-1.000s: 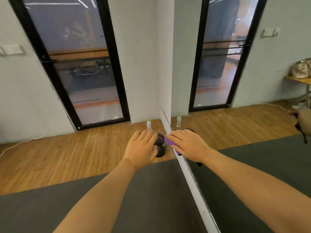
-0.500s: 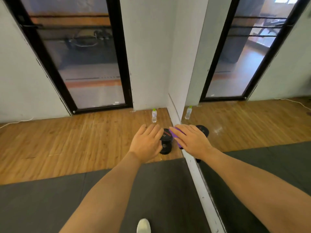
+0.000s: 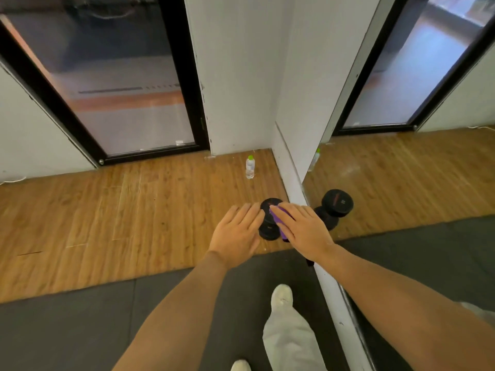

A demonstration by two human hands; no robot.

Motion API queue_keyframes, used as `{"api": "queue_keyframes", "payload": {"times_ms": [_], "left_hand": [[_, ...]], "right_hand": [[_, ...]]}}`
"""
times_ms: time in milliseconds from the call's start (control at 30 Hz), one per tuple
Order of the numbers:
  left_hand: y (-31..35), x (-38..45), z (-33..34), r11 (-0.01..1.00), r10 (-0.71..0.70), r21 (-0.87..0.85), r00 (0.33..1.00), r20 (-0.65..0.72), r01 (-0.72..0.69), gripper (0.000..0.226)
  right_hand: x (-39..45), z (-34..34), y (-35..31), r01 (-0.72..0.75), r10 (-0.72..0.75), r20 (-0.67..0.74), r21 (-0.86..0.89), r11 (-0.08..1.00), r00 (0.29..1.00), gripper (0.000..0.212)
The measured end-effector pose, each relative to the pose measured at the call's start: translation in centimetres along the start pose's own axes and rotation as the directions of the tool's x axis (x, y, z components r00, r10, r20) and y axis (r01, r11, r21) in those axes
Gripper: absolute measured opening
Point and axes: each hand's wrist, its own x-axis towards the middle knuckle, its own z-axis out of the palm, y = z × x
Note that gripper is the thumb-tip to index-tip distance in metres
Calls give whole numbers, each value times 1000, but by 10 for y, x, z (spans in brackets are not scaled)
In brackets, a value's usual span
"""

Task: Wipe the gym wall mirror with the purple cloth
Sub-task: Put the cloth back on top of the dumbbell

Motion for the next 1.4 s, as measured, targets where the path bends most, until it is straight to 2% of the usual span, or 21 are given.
{"api": "queue_keyframes", "payload": {"times_ms": [233, 333, 400, 533, 600, 667, 733, 800, 900, 1100, 1267, 1400], "left_hand": [[-35, 81, 79, 1000, -16, 1, 1000, 9, 16, 49], [-49, 121, 112, 1000, -25, 0, 1000, -3, 25, 47], [-58, 146, 133, 1000, -30, -2, 1000, 1, 30, 48], [-69, 178, 170, 1000, 5, -9, 999, 39, -5, 47], [-77, 190, 189, 1000, -2, -13, 998, 69, 3, 55], [-88, 199, 213, 1000, 12, -22, 996, 86, -10, 49], [-97, 202, 239, 999, 28, -44, 992, 122, -22, 43], [-106, 202, 264, 997, 36, -70, 982, 184, -24, 48], [-115, 200, 303, 996, 57, -80, 971, 232, -40, 51], [-116, 187, 393, 988, 52, -151, 965, 258, -13, 42], [-117, 181, 464, 982, 12, -185, 959, 282, 42, 43], [-114, 175, 521, 973, -28, -210, 958, 285, 91, 44]], "right_hand": [[54, 76, 88, -5, 0, 93, 60, 998, 996, 57], [80, 101, 126, 66, -75, 153, 62, 996, 985, 66], [98, 115, 148, 99, -105, 158, 47, 994, 982, 64], [122, 142, 176, 61, -75, 201, 78, 995, 977, 73], [130, 159, 187, 52, -70, 229, 83, 995, 971, 73], [139, 179, 197, 29, -54, 236, 108, 994, 970, 71], [142, 200, 202, 5, -33, 230, 124, 992, 973, 64], [137, 223, 207, -24, -6, 230, 126, 992, 973, 58], [125, 259, 212, -107, 70, 244, 141, 984, 967, 70], [102, 344, 219, -181, 129, 330, 132, 975, 935, 68], [89, 424, 231, -223, 176, 321, 116, 968, 930, 79], [74, 497, 239, -254, 215, 347, 69, 965, 913, 75]]}}
